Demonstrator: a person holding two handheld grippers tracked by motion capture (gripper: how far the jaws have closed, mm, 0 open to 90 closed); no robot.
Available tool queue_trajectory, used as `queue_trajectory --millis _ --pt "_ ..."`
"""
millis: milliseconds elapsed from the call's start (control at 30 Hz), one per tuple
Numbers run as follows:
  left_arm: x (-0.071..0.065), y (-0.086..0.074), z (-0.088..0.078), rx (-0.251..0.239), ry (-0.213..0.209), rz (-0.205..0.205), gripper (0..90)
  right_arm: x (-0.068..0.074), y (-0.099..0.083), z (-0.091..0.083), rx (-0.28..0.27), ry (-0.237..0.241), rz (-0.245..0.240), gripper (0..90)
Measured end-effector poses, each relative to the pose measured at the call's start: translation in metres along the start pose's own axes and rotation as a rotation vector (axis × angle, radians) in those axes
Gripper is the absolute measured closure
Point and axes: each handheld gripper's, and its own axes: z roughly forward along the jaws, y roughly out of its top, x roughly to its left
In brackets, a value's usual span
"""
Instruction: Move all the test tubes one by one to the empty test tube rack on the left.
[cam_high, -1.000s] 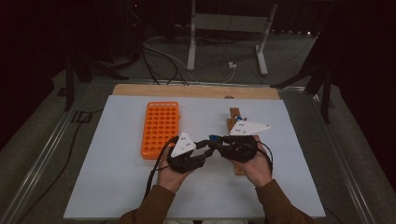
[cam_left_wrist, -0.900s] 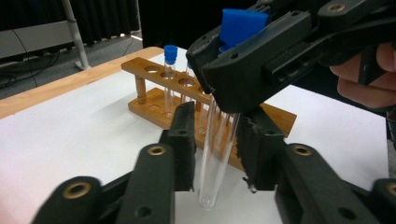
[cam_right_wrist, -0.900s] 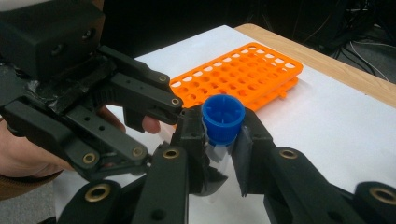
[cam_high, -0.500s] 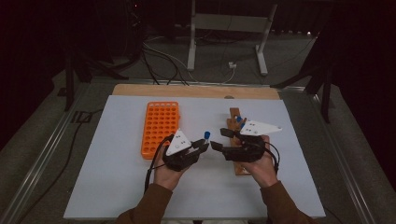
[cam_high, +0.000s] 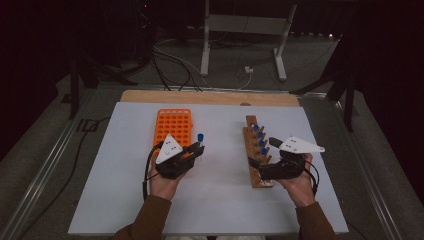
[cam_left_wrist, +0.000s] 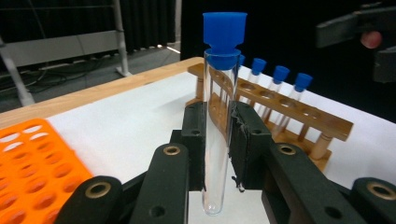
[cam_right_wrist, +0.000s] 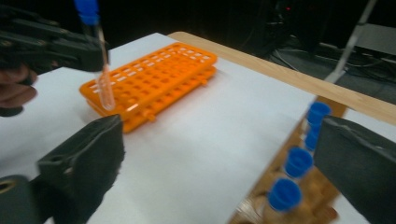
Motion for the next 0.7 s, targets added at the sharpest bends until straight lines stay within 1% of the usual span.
queue_trajectory --millis 67,167,200,300,400,600,700 --pt "0.003 -0.002 -0.003 -0.007 0.013 -0.004 78.0 -0.003 -0.003 -0.002 -0.003 -0.012 0.003 0.0" --pt "0.009 -0.007 -0.007 -0.018 0.037 -0.013 78.0 -0.005 -0.006 -0.005 -0.013 -0.014 0.008 0.0" --pt "0.011 -0.009 -0.008 -0.017 0.044 -0.012 78.0 -0.008 -0.01 -0.008 -0.021 -0.022 0.016 0.0" --pt "0.016 -0.014 -0.011 -0.018 0.063 -0.02 78.0 -0.009 -0.012 -0.01 -0.017 -0.024 0.019 0.0" --pt "0.021 -0.018 -0.013 -0.014 0.083 -0.01 78.0 -0.012 -0.014 -0.012 -0.024 -0.028 0.023 0.0" --pt "0.028 -0.026 -0.007 0.017 0.115 -0.003 78.0 -0.014 -0.014 -0.017 -0.035 -0.035 0.03 0.0" --pt "0.03 -0.031 -0.004 0.02 0.129 -0.012 78.0 -0.015 -0.015 -0.018 -0.039 -0.037 0.032 0.0"
